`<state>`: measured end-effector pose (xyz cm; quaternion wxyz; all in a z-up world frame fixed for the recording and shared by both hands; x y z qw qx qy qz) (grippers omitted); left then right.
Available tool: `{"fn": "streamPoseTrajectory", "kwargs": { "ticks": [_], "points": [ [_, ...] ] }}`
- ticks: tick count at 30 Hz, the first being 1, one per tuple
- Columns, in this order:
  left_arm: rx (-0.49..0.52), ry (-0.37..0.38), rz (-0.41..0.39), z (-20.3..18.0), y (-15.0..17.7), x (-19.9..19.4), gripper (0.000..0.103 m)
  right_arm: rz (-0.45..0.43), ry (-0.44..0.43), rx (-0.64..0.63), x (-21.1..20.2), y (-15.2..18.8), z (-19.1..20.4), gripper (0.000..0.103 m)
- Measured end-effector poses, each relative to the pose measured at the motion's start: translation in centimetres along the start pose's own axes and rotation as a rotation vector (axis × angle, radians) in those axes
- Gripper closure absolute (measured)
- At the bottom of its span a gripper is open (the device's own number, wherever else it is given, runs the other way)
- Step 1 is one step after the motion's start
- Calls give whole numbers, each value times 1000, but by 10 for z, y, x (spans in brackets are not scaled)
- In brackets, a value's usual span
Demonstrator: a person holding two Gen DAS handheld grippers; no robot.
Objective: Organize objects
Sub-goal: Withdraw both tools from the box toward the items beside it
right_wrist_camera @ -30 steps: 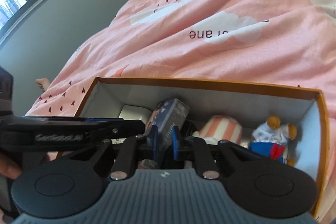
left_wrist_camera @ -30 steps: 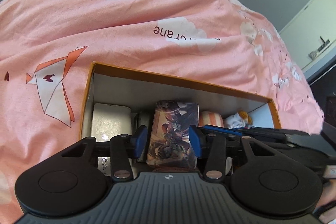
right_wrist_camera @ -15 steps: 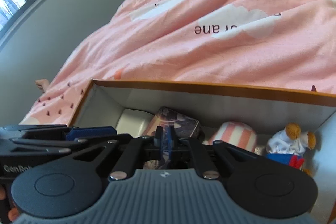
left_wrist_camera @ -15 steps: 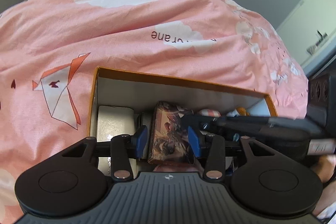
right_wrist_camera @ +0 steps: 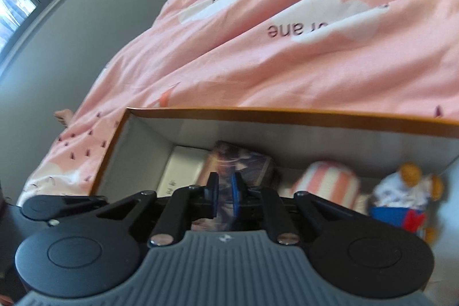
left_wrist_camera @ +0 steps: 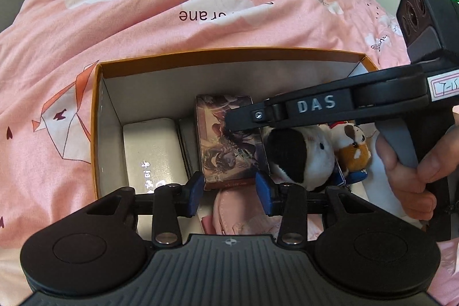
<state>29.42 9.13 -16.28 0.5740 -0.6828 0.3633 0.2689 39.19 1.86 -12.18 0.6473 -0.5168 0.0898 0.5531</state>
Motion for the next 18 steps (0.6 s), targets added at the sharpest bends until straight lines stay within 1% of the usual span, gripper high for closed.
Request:
{"fn": "streamPoseTrajectory", "kwargs": {
  "ticks": [3, 6, 7, 8, 9, 11, 13, 14, 16, 18],
  "points": [
    [2, -10, -6, 1, 0, 1, 57, -11, 3, -4, 3, -1, 4, 94],
    [9, -11, -4, 0, 0, 2, 57, -36, 24, -1, -5, -4, 3, 87],
    [11, -8, -2, 0, 1, 3, 57, -56, 45, -5, -11, -6, 0, 82],
    [13, -8, -2, 0, 1, 3, 57, -61, 71, -9, -14, -8, -3, 65],
    [15, -8, -1, -1, 1, 3, 57, -56, 94, -7, -15, -9, -7, 61],
    [15, -6, -1, -1, 1, 2, 57, -27, 90, 9, -11, -8, -13, 61],
    [18, -6, 11, -2, 2, 3, 52, 26, 67, 31, -2, -2, -15, 61],
    [26, -6, 15, -3, 3, 3, 52, 41, 60, 30, 2, 1, -15, 62],
    [44, -22, 23, -3, 5, 4, 52, 28, 69, -6, 6, 2, -12, 65],
    [70, -45, 27, -4, 7, 6, 52, 7, 61, -10, 9, 0, -8, 73]
  ]
}}
Point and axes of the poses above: each gripper's, at about its wrist camera, not at the fingertips, and x roughly the way its jaws point, z to its left, y to its underside, the point moved 10 cm from there along x, roughly the way its jaws point, and after that the axes turned 6 degrees about -z, right-handed, at the moved point
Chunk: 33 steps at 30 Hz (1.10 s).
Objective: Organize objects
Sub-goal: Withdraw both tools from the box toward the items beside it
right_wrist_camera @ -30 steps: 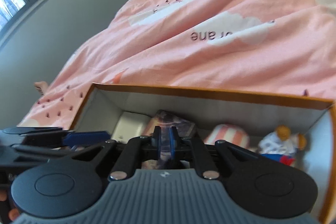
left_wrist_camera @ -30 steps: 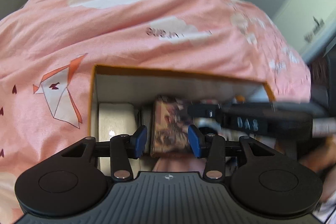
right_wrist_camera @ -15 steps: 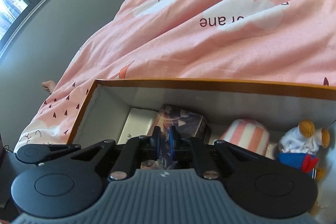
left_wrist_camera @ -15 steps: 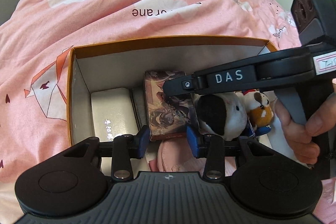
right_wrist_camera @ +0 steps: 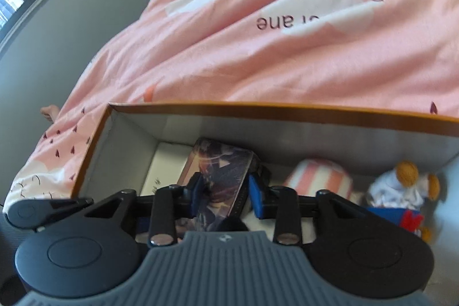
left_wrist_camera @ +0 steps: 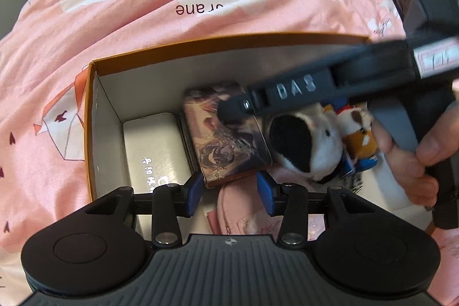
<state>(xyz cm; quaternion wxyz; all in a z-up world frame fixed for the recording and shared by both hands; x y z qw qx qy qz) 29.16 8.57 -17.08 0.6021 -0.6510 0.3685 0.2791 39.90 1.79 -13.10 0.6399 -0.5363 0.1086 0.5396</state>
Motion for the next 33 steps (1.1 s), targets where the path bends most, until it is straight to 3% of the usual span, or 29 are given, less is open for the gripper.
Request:
{"fn": "streamPoseTrajectory", "kwargs": {
  "ticks": [3, 7, 15, 24, 29, 33],
  "points": [
    [48, -37, -3, -1, 3, 3, 55, -25, -23, -1, 2, -4, 4, 80],
    [62, -68, 5, 1, 6, 8, 60, -17, -30, 19, 7, -3, 0, 81],
    [45, -29, -62, -5, 1, -19, 60, -75, -17, -13, -34, -5, 6, 75],
    [8, 86, -224, -46, 1, -94, 60, -242, 24, -83, -130, 11, 13, 49],
    [-13, 184, -282, -79, 13, -128, 59, -297, 65, -73, -181, 45, 4, 48],
    [2, 252, -264, -111, 30, -133, 58, -295, 122, -37, -213, 85, -15, 47]
  ]
}}
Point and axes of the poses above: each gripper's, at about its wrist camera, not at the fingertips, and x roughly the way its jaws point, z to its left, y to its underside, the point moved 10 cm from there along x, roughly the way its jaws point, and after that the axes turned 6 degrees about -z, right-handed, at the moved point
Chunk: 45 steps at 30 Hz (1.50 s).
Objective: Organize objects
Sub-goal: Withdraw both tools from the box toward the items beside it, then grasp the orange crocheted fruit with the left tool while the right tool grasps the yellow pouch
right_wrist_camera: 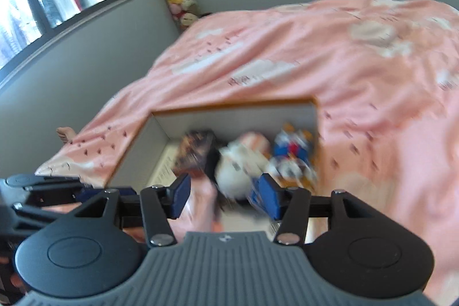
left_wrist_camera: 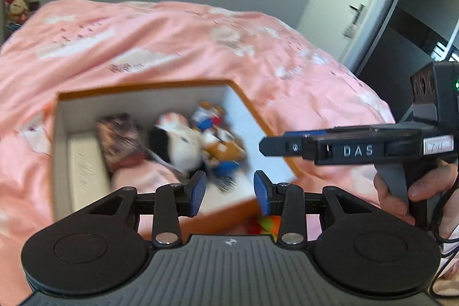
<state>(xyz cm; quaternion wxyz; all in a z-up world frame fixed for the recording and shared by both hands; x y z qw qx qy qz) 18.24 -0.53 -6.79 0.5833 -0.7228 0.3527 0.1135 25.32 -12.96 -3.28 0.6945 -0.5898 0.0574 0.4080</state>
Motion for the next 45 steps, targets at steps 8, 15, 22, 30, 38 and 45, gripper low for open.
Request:
{"fn": "streamPoseTrajectory", "kwargs": {
  "ticks": [8, 15, 22, 30, 38, 45],
  "points": [
    [54, 67, 132, -39, 61, 40, 58, 113, 182, 56, -29, 82, -55, 57],
    [93, 47, 207, -46, 85, 70, 52, 231, 225, 24, -20, 128, -73, 77],
    [125, 42, 232, -53, 92, 102, 44, 250, 248, -1, -5, 133, -85, 90],
    [91, 42, 270, -49, 103, 133, 44, 264, 251, 77, 6, 141, -104, 91],
    [47, 36, 295, -48, 109, 148, 43, 285, 256, 139, 14, 148, -115, 94],
    [-18, 61, 296, -44, 111, 151, 47, 295, 260, 155, 17, 150, -117, 95]
  ]
}}
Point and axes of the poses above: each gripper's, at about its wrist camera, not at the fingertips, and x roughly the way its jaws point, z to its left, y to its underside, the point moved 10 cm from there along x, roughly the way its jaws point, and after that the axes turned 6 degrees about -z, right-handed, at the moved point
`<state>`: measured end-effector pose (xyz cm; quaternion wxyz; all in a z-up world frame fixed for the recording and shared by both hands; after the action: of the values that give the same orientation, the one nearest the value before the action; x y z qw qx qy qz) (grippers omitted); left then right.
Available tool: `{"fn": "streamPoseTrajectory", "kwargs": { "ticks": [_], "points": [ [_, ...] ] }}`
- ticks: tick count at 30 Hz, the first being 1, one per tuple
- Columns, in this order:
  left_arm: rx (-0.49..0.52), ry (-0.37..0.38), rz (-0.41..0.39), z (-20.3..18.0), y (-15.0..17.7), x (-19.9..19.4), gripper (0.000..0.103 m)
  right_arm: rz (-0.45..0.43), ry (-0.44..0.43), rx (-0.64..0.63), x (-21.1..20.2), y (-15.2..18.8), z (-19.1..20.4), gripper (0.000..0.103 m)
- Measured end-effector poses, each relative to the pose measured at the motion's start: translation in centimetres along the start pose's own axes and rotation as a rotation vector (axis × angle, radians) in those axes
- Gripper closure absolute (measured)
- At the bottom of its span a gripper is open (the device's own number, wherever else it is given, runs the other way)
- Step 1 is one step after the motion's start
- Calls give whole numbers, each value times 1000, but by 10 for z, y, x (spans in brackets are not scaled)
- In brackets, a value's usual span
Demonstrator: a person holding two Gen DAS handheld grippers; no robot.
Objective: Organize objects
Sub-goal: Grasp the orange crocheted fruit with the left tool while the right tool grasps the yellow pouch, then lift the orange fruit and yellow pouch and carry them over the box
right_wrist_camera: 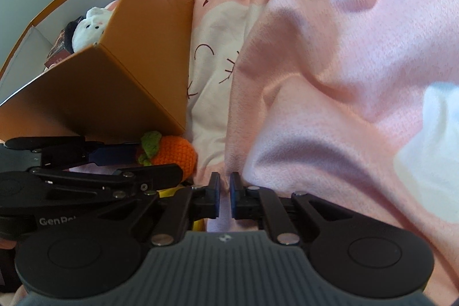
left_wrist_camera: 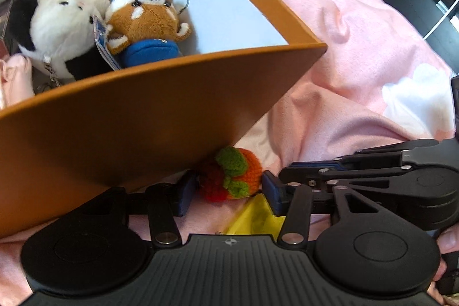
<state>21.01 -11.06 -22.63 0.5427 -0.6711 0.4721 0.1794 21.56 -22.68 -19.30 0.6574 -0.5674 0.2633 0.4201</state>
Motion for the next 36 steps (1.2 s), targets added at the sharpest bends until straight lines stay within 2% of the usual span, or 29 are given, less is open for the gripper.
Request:
{"fn": "streamPoseTrajectory", "kwargs": {
  "ticks": [5, 7, 11, 15, 19, 21, 26, 32, 36],
  "points": [
    [26, 1, -11, -3, 0, -14, 51, -4, 5, -7, -3, 1, 3, 93],
    [40, -4, -4, -4, 3, -24, 52, -9, -6, -14, -6, 0, 4, 86],
    [37, -41, 16, 4, 10, -46, 53, -21, -38, -75, -12, 0, 18, 65],
    [-11, -75, 29, 18, 14, -68, 53, -18, -50, -151, -13, 2, 32, 55],
    [-47, -107, 28, 29, 21, -80, 53, 14, -94, -231, -10, 10, 52, 51],
    [-64, -114, 29, 33, 24, -80, 53, 49, -97, -276, -4, 16, 60, 43],
    [-74, -97, 26, 34, 29, -82, 53, 92, -45, -364, 9, 26, 66, 44],
    [-76, -80, 14, 32, 30, -87, 53, 122, -38, -395, 16, 30, 69, 46],
    [-71, -61, -17, 28, 27, -93, 53, 111, -27, -404, 14, 30, 70, 48]
  ]
}}
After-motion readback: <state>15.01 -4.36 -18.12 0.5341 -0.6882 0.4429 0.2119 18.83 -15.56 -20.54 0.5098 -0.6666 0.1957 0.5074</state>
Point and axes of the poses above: each gripper's, at about its wrist camera, not at the fingertips, and x roughly the way its jaws point, z to its left, y to its underside, the point moved 10 cm from there along x, roughly the way its jaws point, and after that the axes turned 6 degrees about -z, right-handed, at the moved point
